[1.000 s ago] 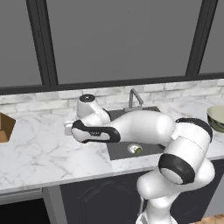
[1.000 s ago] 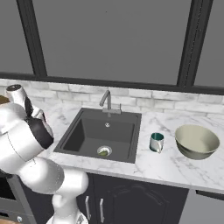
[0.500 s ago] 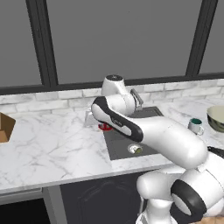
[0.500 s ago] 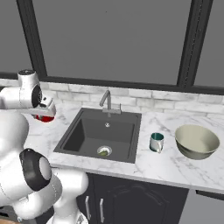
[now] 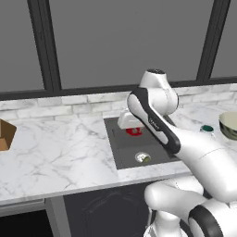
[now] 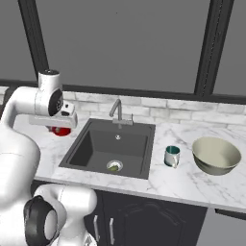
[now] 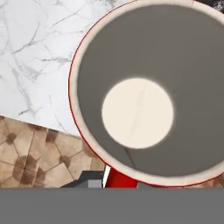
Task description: Clear the mugs and bowl far away from the sink.
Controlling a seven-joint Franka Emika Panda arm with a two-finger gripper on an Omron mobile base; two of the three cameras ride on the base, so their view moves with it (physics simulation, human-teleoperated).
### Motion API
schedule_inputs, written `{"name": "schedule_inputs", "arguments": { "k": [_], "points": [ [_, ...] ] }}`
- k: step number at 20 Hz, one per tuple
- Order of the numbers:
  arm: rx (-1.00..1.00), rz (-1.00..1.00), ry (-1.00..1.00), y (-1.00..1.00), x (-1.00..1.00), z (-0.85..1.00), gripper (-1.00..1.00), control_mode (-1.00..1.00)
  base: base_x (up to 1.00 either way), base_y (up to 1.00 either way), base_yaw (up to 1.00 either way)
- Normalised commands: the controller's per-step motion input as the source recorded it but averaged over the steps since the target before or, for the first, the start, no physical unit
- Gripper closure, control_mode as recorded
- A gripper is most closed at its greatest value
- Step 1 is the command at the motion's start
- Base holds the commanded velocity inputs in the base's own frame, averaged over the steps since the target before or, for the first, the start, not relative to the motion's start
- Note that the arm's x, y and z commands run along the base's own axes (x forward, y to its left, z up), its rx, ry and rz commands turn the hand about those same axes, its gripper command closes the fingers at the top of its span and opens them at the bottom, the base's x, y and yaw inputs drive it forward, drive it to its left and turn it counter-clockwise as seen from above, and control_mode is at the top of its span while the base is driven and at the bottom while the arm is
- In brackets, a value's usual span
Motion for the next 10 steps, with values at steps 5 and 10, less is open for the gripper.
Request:
{"name": "schedule_inputs", "arguments": {
  "k": [5, 10],
  "points": [
    [0.01, 0.02, 0.11, -0.70, -0.50, 0.11, 1.00, -1.00, 0.00, 0.00, 0.00],
    [-0.03, 0.04, -0.02, -0.22, -0.36, 0.14, 1.00, -1.00, 0.00, 0.00, 0.00]
  ]
}}
